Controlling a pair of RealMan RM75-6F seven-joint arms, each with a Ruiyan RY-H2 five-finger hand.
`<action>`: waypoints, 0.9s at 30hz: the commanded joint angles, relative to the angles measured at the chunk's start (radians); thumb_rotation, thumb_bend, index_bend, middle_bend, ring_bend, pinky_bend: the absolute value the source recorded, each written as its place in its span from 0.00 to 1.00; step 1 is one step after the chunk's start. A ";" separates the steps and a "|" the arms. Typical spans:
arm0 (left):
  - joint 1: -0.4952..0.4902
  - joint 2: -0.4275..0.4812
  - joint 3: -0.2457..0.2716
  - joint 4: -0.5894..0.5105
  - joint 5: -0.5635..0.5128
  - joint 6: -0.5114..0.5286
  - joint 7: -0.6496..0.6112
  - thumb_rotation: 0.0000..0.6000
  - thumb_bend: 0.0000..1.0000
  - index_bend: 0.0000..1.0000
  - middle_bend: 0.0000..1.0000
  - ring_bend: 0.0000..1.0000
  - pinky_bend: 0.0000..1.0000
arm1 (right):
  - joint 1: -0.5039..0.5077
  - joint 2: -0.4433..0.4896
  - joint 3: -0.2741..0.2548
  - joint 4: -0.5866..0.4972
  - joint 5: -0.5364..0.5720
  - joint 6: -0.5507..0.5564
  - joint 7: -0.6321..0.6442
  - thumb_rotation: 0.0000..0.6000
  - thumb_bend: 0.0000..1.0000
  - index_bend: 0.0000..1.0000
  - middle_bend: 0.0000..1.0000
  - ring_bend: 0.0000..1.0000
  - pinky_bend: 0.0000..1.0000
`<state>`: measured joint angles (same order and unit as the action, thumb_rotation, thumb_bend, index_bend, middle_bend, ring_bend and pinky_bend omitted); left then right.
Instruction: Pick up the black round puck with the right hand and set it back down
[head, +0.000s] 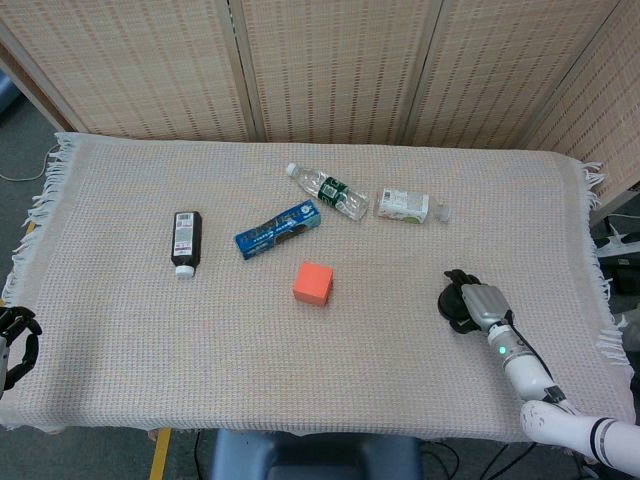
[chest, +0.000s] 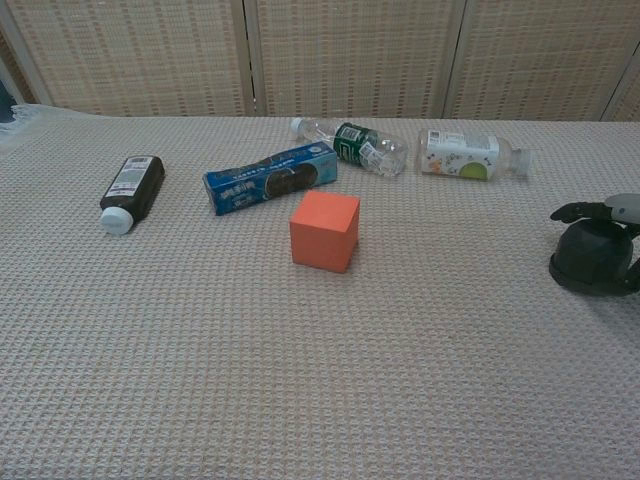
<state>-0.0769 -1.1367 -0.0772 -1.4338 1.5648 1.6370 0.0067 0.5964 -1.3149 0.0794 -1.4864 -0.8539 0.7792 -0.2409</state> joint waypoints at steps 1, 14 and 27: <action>0.000 0.000 0.000 0.000 0.000 0.000 0.000 1.00 0.54 0.56 0.39 0.33 0.57 | -0.003 0.006 -0.002 -0.008 -0.008 0.005 0.006 1.00 0.23 0.00 0.06 0.08 0.26; 0.001 -0.001 -0.001 -0.001 -0.001 0.000 0.002 1.00 0.54 0.56 0.39 0.33 0.57 | -0.012 0.026 -0.004 -0.028 -0.031 0.032 0.017 1.00 0.22 0.00 0.06 0.08 0.27; 0.000 0.000 -0.003 -0.003 -0.008 -0.007 0.007 1.00 0.54 0.56 0.39 0.33 0.57 | 0.052 -0.018 -0.015 0.042 0.079 -0.048 -0.053 1.00 0.22 0.00 0.06 0.08 0.27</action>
<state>-0.0773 -1.1372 -0.0802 -1.4367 1.5569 1.6308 0.0138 0.6354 -1.3209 0.0680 -1.4589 -0.7915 0.7444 -0.2803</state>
